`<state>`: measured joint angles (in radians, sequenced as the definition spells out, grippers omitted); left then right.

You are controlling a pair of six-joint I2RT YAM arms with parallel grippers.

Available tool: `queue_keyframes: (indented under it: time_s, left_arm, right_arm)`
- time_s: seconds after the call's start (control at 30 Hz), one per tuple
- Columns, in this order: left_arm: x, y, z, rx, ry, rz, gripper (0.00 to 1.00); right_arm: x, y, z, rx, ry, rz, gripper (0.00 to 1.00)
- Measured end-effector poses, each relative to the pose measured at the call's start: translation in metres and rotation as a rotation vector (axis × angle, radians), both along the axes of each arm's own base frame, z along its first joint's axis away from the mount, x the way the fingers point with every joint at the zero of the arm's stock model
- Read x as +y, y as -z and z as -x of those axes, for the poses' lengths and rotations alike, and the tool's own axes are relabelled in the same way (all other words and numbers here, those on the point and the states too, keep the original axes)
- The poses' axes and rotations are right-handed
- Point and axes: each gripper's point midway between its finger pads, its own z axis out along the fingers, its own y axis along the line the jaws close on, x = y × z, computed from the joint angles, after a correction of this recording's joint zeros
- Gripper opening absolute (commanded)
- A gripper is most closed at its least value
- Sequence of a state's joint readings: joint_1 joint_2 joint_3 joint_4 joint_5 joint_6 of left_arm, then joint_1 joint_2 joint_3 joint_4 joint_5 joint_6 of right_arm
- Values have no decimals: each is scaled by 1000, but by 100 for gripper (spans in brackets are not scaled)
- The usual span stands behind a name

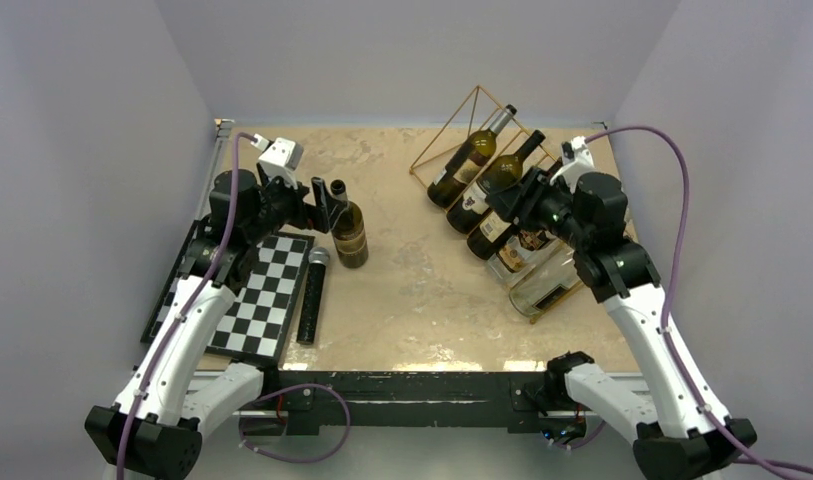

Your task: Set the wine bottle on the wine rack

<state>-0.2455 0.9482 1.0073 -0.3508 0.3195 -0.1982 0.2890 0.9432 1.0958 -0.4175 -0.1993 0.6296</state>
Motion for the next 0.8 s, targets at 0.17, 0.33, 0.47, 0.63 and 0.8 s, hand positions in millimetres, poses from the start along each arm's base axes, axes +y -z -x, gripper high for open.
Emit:
queue_keyframes:
  time_s: [0.17,0.33,0.47,0.63,0.8]
  left_arm:
    - [3,9,-18,-44,-27,-35,87]
    - [-7,34,-15,-73,17,-62,78]
    - [-14,37,-16,-112,41,-65,69]
    - [-18,30,-27,-170,42,-46,64]
    - [-22,32,-36,-199,36,-38,55]
  right_arm:
    - [2,20,41,18,-74,-22,51]
    - [-2,39,61,36,-70,-57,50]
    - [-4,52,71,55,-67,-71,50]
    - [-5,63,77,70,-63,-85,49]
    - [-3,72,83,85,-74,-110,47]
